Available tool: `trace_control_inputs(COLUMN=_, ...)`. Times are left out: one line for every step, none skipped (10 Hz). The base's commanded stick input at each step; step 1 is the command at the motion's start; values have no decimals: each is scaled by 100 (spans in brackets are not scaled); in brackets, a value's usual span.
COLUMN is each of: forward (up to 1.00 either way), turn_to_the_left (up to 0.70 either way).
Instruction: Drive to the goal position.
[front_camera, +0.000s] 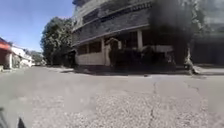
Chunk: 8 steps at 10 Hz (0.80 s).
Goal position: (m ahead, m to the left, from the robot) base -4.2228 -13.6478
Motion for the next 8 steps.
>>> trace_control_inputs(forward=70, turn_to_the_left=-35)
trace_control_inputs(forward=70, turn_to_the_left=-35)
trace_control_inputs(forward=37, turn_to_the_left=-19)
trace_control_inputs(forward=6, turn_to_the_left=-8)
trace_control_inputs(forward=0, turn_to_the_left=-34)
trace_control_inputs(forward=0, turn_to_the_left=-66)
trace_control_inputs(forward=0, turn_to_the_left=-66)
trace_control_inputs(forward=0, turn_to_the_left=-66)
